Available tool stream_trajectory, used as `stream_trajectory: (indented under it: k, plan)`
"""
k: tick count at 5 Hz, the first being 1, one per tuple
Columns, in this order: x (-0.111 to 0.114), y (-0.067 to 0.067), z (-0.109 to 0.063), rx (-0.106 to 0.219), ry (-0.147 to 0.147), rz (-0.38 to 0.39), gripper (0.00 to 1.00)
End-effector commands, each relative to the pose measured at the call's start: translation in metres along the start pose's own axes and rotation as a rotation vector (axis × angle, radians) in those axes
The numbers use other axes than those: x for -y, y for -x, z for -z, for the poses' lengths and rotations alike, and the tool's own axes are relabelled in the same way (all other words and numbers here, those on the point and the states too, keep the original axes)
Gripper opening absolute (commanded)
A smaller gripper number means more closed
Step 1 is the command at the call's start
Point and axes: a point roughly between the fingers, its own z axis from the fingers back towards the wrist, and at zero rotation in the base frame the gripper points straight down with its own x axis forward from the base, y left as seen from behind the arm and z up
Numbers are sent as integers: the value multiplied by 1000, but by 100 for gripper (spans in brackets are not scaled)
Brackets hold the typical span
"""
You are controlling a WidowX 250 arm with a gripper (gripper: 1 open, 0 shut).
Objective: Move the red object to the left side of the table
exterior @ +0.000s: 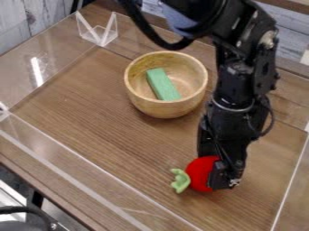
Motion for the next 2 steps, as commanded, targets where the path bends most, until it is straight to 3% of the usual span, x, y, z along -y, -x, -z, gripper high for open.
stream_trajectory:
  k: [1, 2]
  plan:
    - [-4, 2, 2, 30, 4, -13, 100]
    - [-4, 3, 6, 26, 12, -15, 100]
